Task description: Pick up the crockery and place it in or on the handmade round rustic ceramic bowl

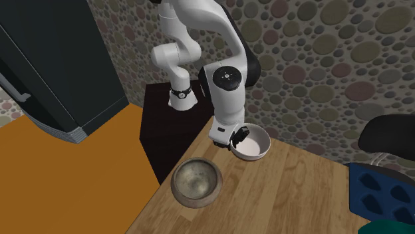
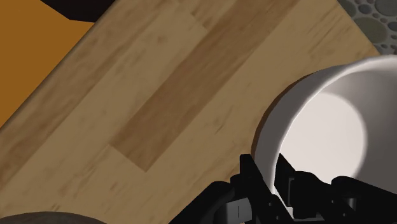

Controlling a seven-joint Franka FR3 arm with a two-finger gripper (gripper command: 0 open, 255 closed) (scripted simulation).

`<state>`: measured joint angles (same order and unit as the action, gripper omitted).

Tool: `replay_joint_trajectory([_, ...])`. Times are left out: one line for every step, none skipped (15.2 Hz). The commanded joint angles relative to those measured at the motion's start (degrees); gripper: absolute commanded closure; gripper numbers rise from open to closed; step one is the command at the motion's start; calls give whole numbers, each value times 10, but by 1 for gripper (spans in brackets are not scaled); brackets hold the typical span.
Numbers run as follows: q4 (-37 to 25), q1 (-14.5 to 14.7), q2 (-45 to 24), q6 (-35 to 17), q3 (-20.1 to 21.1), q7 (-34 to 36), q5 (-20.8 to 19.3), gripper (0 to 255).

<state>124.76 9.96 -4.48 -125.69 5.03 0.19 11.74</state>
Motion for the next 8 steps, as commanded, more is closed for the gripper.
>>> replay_joint_trajectory([0,0,0,0,0,0,0,255])
replay_joint_trajectory([0,0,0,0,0,0,0,255])
replay_joint_trajectory([0,0,0,0,0,0,0,255])
replay_joint_trajectory([0,0,0,0,0,0,0,255])
replay_joint_trajectory([0,0,0,0,0,0,0,255])
replay_joint_trajectory([0,0,0,0,0,0,0,255])
replay_joint_trajectory([-3,0,4,7,0,1,-1,255])
replay_joint_trajectory([-6,0,8,14,0,3,-1,255])
